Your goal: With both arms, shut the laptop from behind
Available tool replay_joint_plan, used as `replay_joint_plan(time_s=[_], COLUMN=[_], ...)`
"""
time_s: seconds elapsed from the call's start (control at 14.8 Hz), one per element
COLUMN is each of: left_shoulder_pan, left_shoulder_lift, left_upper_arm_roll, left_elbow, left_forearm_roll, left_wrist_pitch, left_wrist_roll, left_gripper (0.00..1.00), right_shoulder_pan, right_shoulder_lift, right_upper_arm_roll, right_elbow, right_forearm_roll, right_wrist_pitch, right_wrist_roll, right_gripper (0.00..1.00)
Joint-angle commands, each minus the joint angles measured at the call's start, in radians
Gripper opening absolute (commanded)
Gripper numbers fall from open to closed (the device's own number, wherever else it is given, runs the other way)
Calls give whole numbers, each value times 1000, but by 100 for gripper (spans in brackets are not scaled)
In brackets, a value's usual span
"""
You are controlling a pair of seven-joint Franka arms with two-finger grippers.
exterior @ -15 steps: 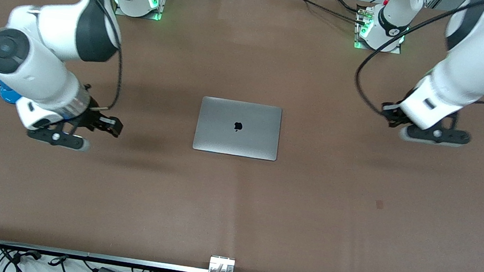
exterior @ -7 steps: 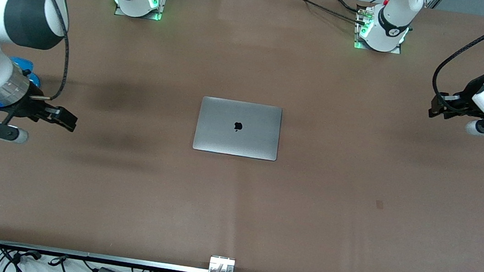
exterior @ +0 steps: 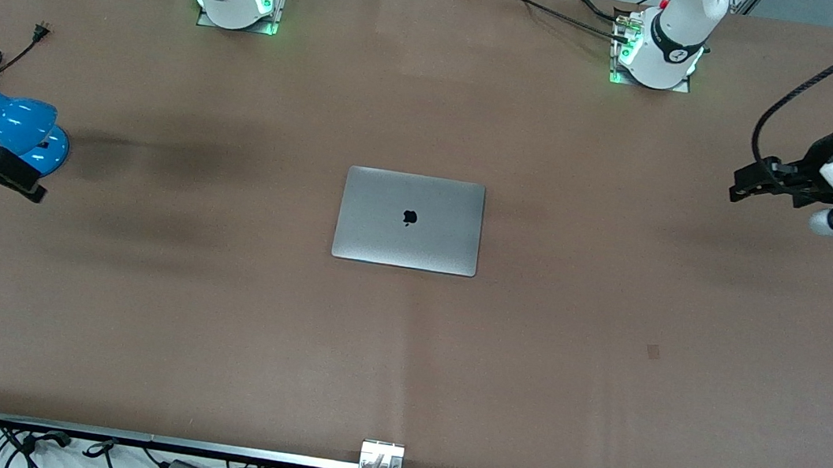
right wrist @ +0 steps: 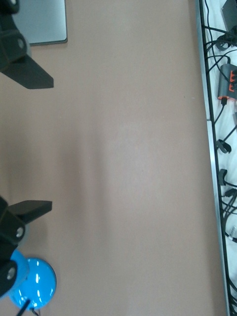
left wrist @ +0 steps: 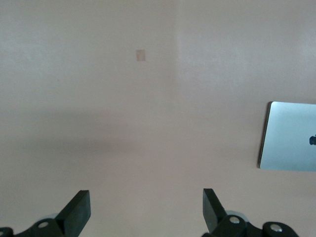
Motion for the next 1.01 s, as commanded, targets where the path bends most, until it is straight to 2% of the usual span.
replay_joint_plan(time_s=[0.0,0.2,0.54,0.61,0.74,0.95], left_shoulder_pan=[-24,-31,-67,-67,-67,-66], left_shoulder_lift=[-16,-28,-42,-48,-74,-63], left_upper_arm_roll=[10,-5,47,72,73,66], left_elbow=[6,39,35,26,18,30], left_forearm_roll=[-15,-18,-41,-44,-66,-64], left_wrist_pitch=[-9,-72,-96,-100,-106,-98], left_wrist_roll=[10,14,16,25,23,8], left_gripper=[100,100,100,100,100,100], right_shoulder_pan=[-63,-58,-54,-54,-54,-52], right_shoulder_lift=[-23,-70,-261,-278,-282,-284], right_upper_arm_roll=[72,71,74,74,74,75], right_elbow=[-13,-65,-346,-366,-360,-356], right_forearm_roll=[-23,-30,-76,-76,-76,-76], right_wrist_pitch=[-13,-79,17,14,1,-1], right_wrist_roll=[-26,-17,-23,-24,-29,-37], right_gripper=[100,100,100,100,100,100])
